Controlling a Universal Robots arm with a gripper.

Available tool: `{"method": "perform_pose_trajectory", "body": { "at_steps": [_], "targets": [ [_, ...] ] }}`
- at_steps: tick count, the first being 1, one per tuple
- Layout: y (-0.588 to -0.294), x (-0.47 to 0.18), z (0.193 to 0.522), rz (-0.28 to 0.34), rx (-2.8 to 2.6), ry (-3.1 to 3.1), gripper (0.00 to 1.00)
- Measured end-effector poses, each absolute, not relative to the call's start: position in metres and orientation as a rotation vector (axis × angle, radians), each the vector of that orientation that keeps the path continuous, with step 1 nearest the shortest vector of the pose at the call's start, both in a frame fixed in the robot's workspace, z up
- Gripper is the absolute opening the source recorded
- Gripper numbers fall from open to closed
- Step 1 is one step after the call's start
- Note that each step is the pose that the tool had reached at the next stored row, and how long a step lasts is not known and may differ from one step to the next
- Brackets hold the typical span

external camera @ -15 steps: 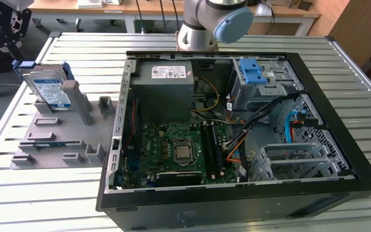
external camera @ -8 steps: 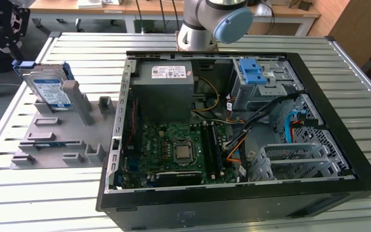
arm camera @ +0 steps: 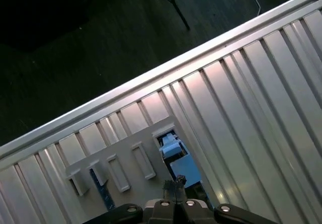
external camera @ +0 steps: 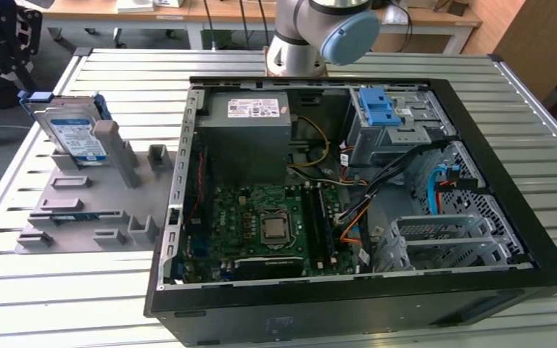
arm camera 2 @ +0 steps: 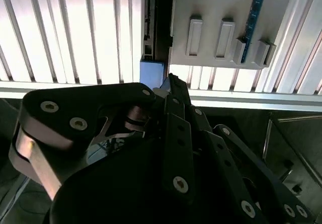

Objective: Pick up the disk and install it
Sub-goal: 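Pick up the disk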

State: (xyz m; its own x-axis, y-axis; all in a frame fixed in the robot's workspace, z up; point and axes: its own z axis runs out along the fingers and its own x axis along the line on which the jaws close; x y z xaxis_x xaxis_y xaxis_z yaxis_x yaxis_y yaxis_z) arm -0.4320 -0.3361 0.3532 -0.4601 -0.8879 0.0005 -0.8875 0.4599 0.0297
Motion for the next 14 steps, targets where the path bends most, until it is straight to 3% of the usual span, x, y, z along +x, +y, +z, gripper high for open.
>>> {"method": "perform_pose_trajectory", "body": {
  "at_steps": [14],
  "targets": [
    [-0.3361,-0.432,0.3517,-0.027,1.884,-2.519,0.11]
  ]
}}
